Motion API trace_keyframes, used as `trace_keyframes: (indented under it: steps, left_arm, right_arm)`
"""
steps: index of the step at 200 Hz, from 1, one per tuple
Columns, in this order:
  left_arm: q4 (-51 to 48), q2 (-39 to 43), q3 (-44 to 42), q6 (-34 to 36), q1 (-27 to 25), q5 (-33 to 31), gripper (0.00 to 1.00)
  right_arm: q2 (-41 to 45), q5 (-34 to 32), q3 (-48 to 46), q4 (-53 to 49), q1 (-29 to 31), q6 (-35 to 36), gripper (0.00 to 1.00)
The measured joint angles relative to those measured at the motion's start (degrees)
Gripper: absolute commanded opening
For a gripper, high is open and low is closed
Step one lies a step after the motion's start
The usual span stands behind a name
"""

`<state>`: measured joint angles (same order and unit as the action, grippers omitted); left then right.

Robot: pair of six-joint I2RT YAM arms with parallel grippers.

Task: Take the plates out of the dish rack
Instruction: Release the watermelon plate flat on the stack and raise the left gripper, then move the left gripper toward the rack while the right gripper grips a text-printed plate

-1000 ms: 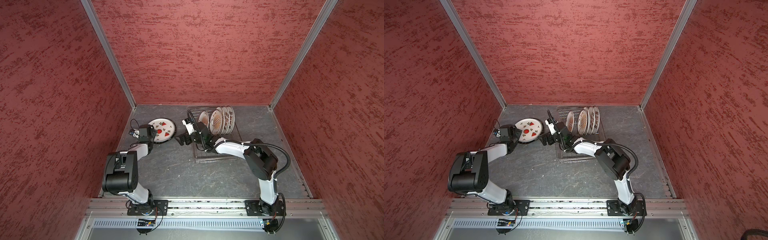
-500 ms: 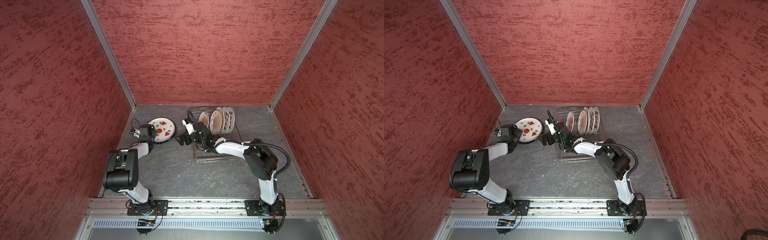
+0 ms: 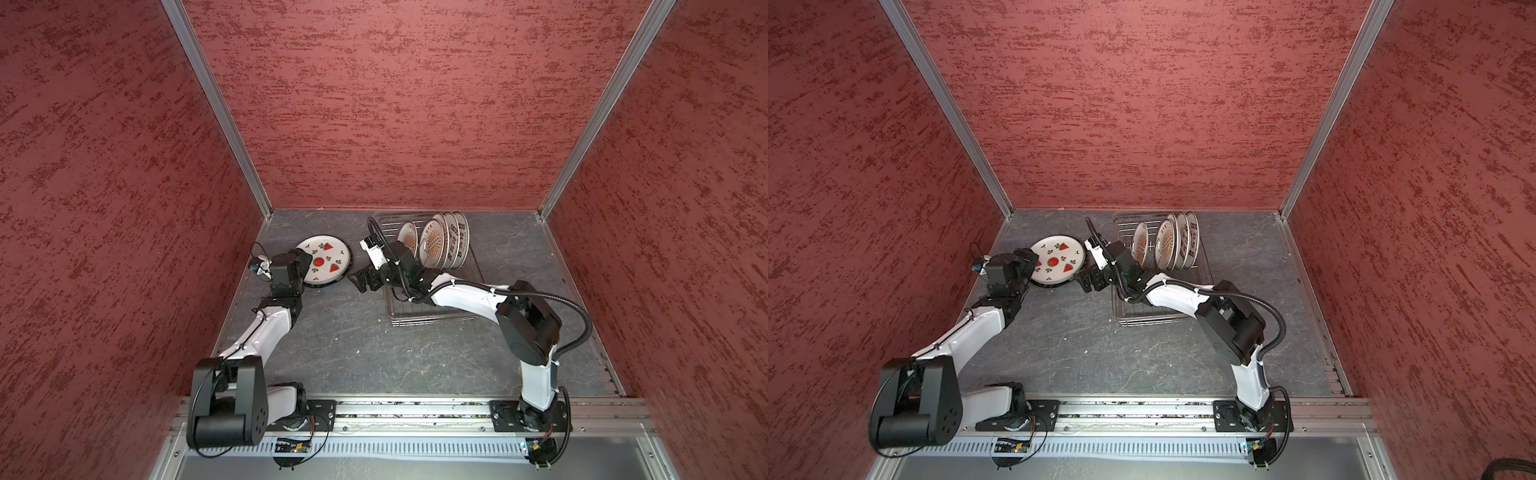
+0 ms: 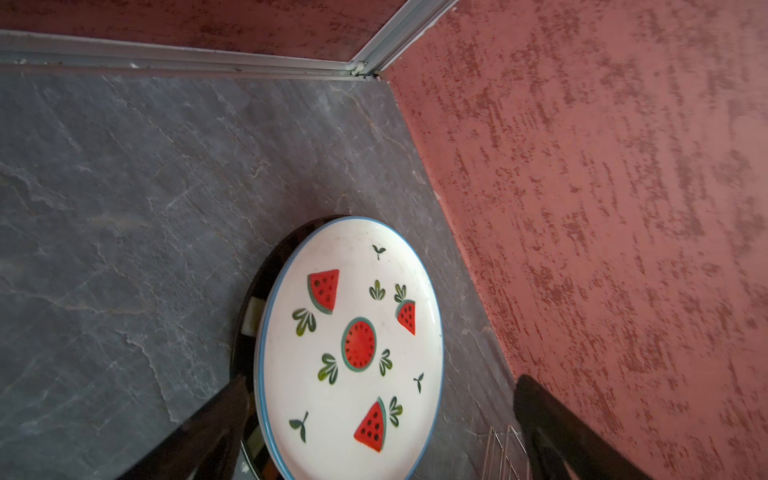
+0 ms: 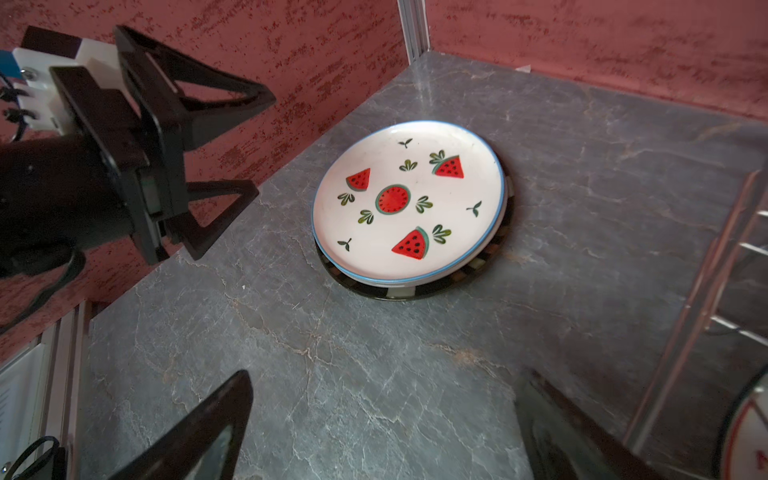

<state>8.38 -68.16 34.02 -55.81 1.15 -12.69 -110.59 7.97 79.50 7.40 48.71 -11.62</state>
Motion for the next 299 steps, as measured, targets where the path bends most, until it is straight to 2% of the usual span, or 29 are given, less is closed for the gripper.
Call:
trace_keyframes:
  steps: [40, 71, 112, 138, 168, 196, 222, 252, 281, 299]
  left_arm:
    - [-2.03, 12.5, -2.08, 2.84, -7.48, -1.25, 0.99]
    - [-1.22, 18.84, -3.43, 5.53, -13.49, 1.09, 0.99]
    - [2.27, 22.12, -6.4, 11.78, -22.99, 6.03, 0.99]
    - [7.23, 22.64, -8.66, 15.32, -29.22, 9.29, 0.99]
    - [13.7, 21.55, -10.75, 17.73, -35.15, 11.19, 0.99]
    - [21.2, 17.73, -12.74, 18.16, -38.84, 12.35, 0.99]
    - [24.74, 14.16, -12.79, 18.56, -41.57, 13.25, 0.99]
    - [28.28, 11.04, -12.74, 19.28, -44.13, 14.14, 0.99]
    - [31.5, 8.04, -12.52, 19.28, -45.2, 14.38, 0.99]
    - [32.41, 5.9, -11.52, 19.28, -45.83, 14.58, 0.99]
  right_arm:
    - [10.56, -5.18, -4.2, -1.03, 0.17, 0.87, 0.99]
    - [22.23, -10.36, -14.23, 0.92, 0.2, 1.09, 0.99]
    - [38.05, -22.86, -28.17, 3.65, -0.22, 1.44, 0.99]
    - [43.71, -27.28, -30.95, 3.52, -1.81, 2.58, 0.99]
    - [44.98, -28.87, -30.16, 1.73, -6.4, 2.43, 0.99]
    - [42.12, -28.39, -27.89, -0.79, -12.28, 0.5, 0.86]
    - [38.1, -27.39, -24.85, -3.61, -16.72, -2.08, 0.54]
    - [34.73, -26.58, -21.55, -6.49, -19.82, -3.21, 0.48]
    - [30.82, -26.58, -17.22, -8.28, -21.27, -3.54, 0.35]
    - [28.46, -26.49, -15.28, -9.31, -21.73, -3.56, 0.34]
